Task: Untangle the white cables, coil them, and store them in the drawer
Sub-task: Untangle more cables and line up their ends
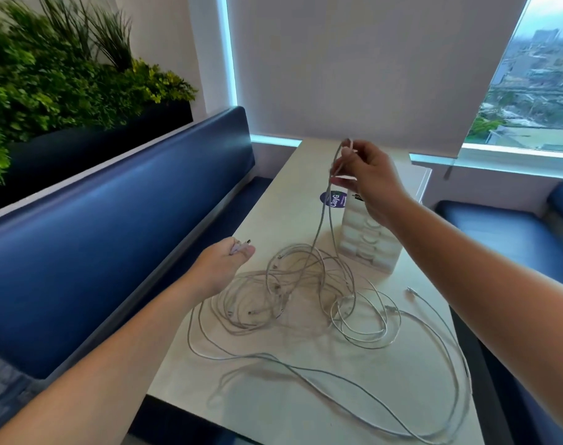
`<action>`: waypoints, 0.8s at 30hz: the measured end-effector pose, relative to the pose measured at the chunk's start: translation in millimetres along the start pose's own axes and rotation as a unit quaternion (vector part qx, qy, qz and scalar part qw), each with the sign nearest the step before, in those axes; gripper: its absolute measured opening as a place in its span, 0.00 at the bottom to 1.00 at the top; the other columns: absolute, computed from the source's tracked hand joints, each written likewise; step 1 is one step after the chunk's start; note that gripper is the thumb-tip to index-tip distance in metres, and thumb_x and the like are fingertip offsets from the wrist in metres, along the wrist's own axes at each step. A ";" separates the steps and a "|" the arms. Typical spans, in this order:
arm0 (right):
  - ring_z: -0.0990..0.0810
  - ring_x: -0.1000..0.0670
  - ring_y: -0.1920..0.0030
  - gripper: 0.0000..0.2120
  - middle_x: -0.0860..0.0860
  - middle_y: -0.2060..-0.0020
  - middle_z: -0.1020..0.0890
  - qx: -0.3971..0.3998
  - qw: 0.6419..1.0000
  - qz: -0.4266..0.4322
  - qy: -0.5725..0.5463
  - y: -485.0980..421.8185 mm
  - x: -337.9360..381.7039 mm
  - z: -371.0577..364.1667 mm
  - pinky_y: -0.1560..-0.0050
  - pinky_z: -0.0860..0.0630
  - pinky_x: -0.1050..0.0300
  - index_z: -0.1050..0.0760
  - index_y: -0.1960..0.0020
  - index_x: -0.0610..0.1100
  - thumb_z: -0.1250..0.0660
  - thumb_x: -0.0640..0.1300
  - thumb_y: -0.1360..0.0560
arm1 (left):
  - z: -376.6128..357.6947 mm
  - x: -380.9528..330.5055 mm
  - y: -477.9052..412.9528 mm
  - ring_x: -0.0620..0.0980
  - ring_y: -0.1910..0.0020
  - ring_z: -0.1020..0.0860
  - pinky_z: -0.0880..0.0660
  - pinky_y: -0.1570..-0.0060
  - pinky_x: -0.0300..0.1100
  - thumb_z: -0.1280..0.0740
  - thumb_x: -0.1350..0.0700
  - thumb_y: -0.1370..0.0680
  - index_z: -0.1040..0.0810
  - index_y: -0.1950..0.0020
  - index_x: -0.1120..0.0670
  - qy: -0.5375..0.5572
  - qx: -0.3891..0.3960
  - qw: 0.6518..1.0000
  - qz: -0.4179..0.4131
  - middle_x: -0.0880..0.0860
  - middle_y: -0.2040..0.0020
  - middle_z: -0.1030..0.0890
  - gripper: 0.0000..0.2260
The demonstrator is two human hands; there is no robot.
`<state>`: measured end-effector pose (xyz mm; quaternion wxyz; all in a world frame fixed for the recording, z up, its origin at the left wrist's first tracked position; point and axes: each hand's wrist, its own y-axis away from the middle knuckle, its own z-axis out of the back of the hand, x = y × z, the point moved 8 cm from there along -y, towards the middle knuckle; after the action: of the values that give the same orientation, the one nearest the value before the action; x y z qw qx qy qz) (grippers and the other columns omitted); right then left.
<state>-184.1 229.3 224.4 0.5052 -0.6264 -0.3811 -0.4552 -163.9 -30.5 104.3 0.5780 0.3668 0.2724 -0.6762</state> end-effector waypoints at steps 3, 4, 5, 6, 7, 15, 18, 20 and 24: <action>0.21 0.49 0.58 0.14 0.46 0.60 0.23 0.003 0.999 -0.040 0.016 0.2 -20.1 -3.1 0.55 0.19 0.58 0.31 0.36 0.39 0.38 0.33 0.22 | -1.2 -0.8 0.0 0.48 0.65 0.37 0.39 0.63 0.44 0.38 0.47 0.19 0.39 0.61 0.53 0.012 -0.001 1.000 0.006 0.51 0.64 0.36 0.16; 0.21 0.49 0.58 0.17 0.46 0.59 0.24 0.006 0.998 -0.051 0.024 1.4 -26.2 -4.1 0.54 0.19 0.58 0.32 0.34 0.38 0.38 0.31 0.23 | -2.2 -0.5 0.0 0.48 0.65 0.38 0.39 0.63 0.44 0.38 0.47 0.19 0.39 0.61 0.53 0.015 0.000 1.000 0.008 0.51 0.64 0.36 0.16; 0.21 0.49 0.57 0.19 0.46 0.59 0.23 0.011 0.998 -0.060 0.032 3.1 -31.4 -5.7 0.53 0.20 0.57 0.33 0.33 0.38 0.39 0.30 0.23 | -3.6 0.7 -0.3 0.48 0.65 0.38 0.40 0.63 0.44 0.38 0.47 0.19 0.39 0.61 0.53 0.019 0.001 1.000 0.010 0.50 0.64 0.36 0.16; 0.21 0.49 0.57 0.20 0.46 0.58 0.22 0.017 0.997 -0.068 0.040 4.7 -36.1 -7.0 0.52 0.21 0.56 0.34 0.32 0.38 0.39 0.30 0.23 | -5.0 2.0 -0.1 0.48 0.65 0.38 0.40 0.63 0.44 0.37 0.47 0.19 0.39 0.61 0.53 0.021 0.002 1.000 0.012 0.50 0.64 0.37 0.17; 0.21 0.49 0.57 0.19 0.47 0.58 0.21 0.024 0.996 -0.074 0.049 6.6 -39.8 -8.2 0.53 0.22 0.56 0.34 0.33 0.39 0.38 0.31 0.23 | -6.1 3.0 0.0 0.48 0.65 0.38 0.40 0.63 0.44 0.37 0.47 0.19 0.39 0.61 0.53 0.020 0.002 1.000 0.014 0.50 0.65 0.37 0.17; 0.19 0.51 0.64 0.09 0.47 0.60 0.20 0.088 0.985 -0.128 0.072 26.1 -58.4 -23.7 0.63 0.23 0.60 0.27 0.41 0.42 0.38 0.40 0.21 | -12.5 5.2 0.4 0.48 0.66 0.40 0.43 0.64 0.44 0.34 0.47 0.21 0.40 0.62 0.53 0.052 0.009 0.998 0.021 0.49 0.66 0.40 0.19; 0.18 0.52 0.63 0.04 0.48 0.62 0.20 0.109 0.981 -0.144 0.073 33.3 -70.3 -33.0 0.63 0.22 0.60 0.26 0.50 0.42 0.34 0.36 0.24 | -14.5 0.5 -0.9 0.48 0.67 0.41 0.45 0.64 0.44 0.31 0.48 0.23 0.42 0.64 0.53 0.058 0.013 0.998 0.001 0.49 0.68 0.41 0.22; 0.20 0.54 0.64 0.04 0.49 0.62 0.19 0.120 0.977 -0.146 0.102 37.0 -75.5 -38.8 0.64 0.25 0.63 0.25 0.53 0.43 0.31 0.37 0.26 | -14.6 -3.6 -2.8 0.48 0.67 0.40 0.43 0.64 0.44 0.30 0.47 0.24 0.38 0.64 0.56 0.052 0.010 0.998 -0.015 0.49 0.68 0.39 0.21; 0.24 0.54 0.63 0.07 0.50 0.61 0.20 0.159 0.971 -0.163 0.070 43.7 -84.6 -58.3 0.61 0.28 0.61 0.25 0.58 0.44 0.29 0.36 0.27 | -16.6 -11.9 -7.8 0.48 0.62 0.24 0.28 0.58 0.43 0.27 0.47 0.26 0.20 0.53 0.58 0.100 0.020 0.994 -0.034 0.48 0.61 0.21 0.14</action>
<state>-178.9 162.1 135.5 0.5428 -0.4338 -0.5091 -0.5080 -167.8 -9.0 103.9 0.5170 0.4344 0.3274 -0.6609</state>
